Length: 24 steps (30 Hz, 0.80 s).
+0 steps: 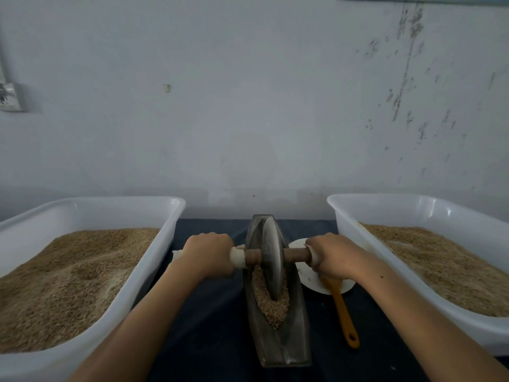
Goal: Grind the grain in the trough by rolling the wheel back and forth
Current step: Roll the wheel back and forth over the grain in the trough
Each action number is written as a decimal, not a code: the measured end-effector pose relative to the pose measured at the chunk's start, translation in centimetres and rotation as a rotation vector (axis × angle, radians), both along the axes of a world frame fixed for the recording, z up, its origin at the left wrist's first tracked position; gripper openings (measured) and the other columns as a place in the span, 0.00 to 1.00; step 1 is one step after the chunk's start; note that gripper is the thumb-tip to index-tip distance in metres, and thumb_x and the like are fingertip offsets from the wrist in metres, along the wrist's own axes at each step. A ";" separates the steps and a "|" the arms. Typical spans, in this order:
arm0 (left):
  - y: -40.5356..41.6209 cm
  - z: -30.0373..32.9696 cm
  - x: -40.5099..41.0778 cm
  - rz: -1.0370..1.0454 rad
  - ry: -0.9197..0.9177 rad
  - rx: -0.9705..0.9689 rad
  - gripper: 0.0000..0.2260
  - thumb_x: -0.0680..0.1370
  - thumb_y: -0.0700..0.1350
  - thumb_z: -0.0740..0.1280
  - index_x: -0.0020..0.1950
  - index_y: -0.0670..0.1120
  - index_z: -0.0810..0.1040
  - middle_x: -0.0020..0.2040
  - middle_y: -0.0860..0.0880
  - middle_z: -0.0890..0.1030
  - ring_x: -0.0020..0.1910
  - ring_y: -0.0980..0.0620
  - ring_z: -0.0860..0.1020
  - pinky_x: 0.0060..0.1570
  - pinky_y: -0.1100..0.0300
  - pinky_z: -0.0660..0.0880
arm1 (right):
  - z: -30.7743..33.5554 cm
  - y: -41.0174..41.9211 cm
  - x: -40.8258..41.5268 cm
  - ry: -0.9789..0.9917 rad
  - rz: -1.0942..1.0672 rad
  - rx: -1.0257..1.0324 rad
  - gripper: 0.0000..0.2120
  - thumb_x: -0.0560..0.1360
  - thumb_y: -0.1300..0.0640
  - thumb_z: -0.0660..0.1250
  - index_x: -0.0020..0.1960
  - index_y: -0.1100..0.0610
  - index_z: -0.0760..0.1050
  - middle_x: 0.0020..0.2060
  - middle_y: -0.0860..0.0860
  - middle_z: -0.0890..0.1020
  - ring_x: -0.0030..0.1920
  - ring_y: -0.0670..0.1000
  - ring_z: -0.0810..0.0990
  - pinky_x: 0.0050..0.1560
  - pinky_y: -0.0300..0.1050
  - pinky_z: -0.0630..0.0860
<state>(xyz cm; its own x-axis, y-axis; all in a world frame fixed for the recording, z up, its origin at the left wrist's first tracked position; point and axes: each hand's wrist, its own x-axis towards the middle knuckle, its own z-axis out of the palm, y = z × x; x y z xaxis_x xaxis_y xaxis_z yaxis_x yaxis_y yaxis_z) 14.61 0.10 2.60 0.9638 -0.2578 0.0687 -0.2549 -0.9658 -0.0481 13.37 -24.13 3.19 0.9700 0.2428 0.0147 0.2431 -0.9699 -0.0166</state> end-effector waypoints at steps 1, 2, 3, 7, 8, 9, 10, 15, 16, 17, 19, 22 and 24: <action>-0.1 0.0 -0.1 -0.001 -0.041 0.008 0.12 0.72 0.52 0.70 0.54 0.50 0.77 0.45 0.52 0.79 0.46 0.52 0.78 0.47 0.57 0.74 | -0.1 0.0 0.0 -0.013 0.005 0.003 0.07 0.75 0.57 0.66 0.47 0.48 0.69 0.44 0.48 0.78 0.46 0.49 0.77 0.52 0.45 0.73; -0.2 0.0 -0.1 -0.001 -0.080 0.018 0.12 0.72 0.52 0.69 0.53 0.50 0.77 0.46 0.52 0.80 0.46 0.51 0.79 0.46 0.57 0.74 | -0.2 0.0 -0.1 -0.032 0.011 0.005 0.08 0.75 0.57 0.66 0.47 0.48 0.68 0.44 0.47 0.77 0.46 0.49 0.76 0.53 0.46 0.72; -0.2 0.0 -0.2 -0.002 -0.116 0.026 0.11 0.72 0.52 0.69 0.53 0.51 0.77 0.47 0.52 0.80 0.47 0.51 0.79 0.45 0.57 0.73 | -0.3 0.0 -0.1 -0.055 0.013 0.010 0.08 0.76 0.57 0.66 0.47 0.48 0.67 0.45 0.47 0.77 0.47 0.49 0.76 0.55 0.47 0.71; -0.5 -0.4 -0.2 -0.007 -0.272 0.036 0.08 0.74 0.52 0.66 0.51 0.52 0.75 0.46 0.53 0.79 0.46 0.51 0.78 0.41 0.58 0.68 | -1.1 0.0 -0.1 -0.165 -0.001 0.047 0.10 0.75 0.58 0.65 0.45 0.47 0.65 0.44 0.46 0.77 0.49 0.50 0.77 0.58 0.48 0.69; -0.5 -0.5 -0.1 -0.005 -0.310 0.034 0.07 0.74 0.51 0.65 0.50 0.52 0.74 0.46 0.53 0.79 0.45 0.51 0.78 0.40 0.58 0.68 | -1.3 0.0 -0.1 -0.195 -0.003 0.055 0.09 0.75 0.59 0.65 0.45 0.47 0.66 0.44 0.45 0.77 0.49 0.50 0.77 0.58 0.47 0.68; -0.4 -0.6 -0.1 -0.001 -0.335 0.029 0.06 0.74 0.51 0.65 0.49 0.52 0.74 0.46 0.53 0.79 0.45 0.51 0.78 0.40 0.58 0.68 | -1.4 0.0 0.0 -0.226 -0.004 0.058 0.09 0.75 0.59 0.64 0.46 0.47 0.66 0.44 0.45 0.77 0.49 0.49 0.77 0.58 0.47 0.68; -0.4 -0.8 0.0 0.003 -0.342 0.021 0.06 0.74 0.51 0.65 0.49 0.53 0.73 0.46 0.53 0.79 0.45 0.51 0.78 0.40 0.58 0.68 | -1.5 0.1 0.1 -0.255 -0.003 0.054 0.09 0.75 0.58 0.65 0.46 0.47 0.66 0.45 0.45 0.77 0.48 0.49 0.77 0.57 0.47 0.68; 0.3 -0.8 0.3 0.020 -0.095 -0.019 0.11 0.72 0.52 0.69 0.52 0.51 0.76 0.46 0.53 0.79 0.44 0.52 0.77 0.44 0.58 0.71 | -1.3 0.2 0.4 -0.336 0.024 -0.030 0.10 0.74 0.59 0.64 0.44 0.47 0.64 0.43 0.46 0.77 0.47 0.51 0.77 0.50 0.46 0.66; 0.4 -0.6 0.2 0.024 -0.026 -0.028 0.13 0.71 0.52 0.70 0.53 0.51 0.77 0.45 0.53 0.78 0.43 0.52 0.76 0.44 0.58 0.71 | -1.1 0.3 0.3 -0.324 0.026 -0.043 0.10 0.74 0.59 0.65 0.44 0.47 0.65 0.43 0.46 0.77 0.47 0.50 0.77 0.49 0.45 0.67; 0.5 -0.5 0.2 0.026 0.025 -0.033 0.14 0.70 0.52 0.71 0.53 0.51 0.77 0.44 0.53 0.77 0.43 0.52 0.76 0.44 0.58 0.71 | -0.9 0.3 0.2 -0.295 0.026 -0.053 0.09 0.73 0.59 0.65 0.44 0.47 0.66 0.42 0.47 0.77 0.46 0.50 0.77 0.48 0.44 0.68; 0.4 -0.1 0.2 0.024 0.062 -0.026 0.14 0.69 0.52 0.71 0.54 0.51 0.77 0.43 0.53 0.77 0.43 0.52 0.76 0.44 0.58 0.72 | -0.4 0.3 0.0 -0.198 0.017 -0.059 0.09 0.72 0.59 0.66 0.42 0.47 0.67 0.40 0.46 0.76 0.43 0.49 0.77 0.45 0.43 0.71; 0.2 0.1 0.1 0.015 0.063 0.010 0.16 0.70 0.52 0.72 0.55 0.49 0.77 0.45 0.51 0.78 0.46 0.50 0.78 0.45 0.58 0.73 | 0.3 0.1 -0.2 -0.025 0.005 -0.063 0.11 0.72 0.60 0.66 0.37 0.47 0.67 0.37 0.47 0.77 0.40 0.48 0.77 0.38 0.40 0.71; 0.0 0.2 0.0 0.016 0.050 0.028 0.16 0.70 0.52 0.72 0.55 0.49 0.77 0.44 0.52 0.77 0.46 0.51 0.78 0.46 0.57 0.73 | 0.5 0.0 -0.3 0.019 0.001 -0.058 0.11 0.73 0.60 0.65 0.37 0.47 0.67 0.38 0.48 0.78 0.41 0.48 0.78 0.39 0.40 0.72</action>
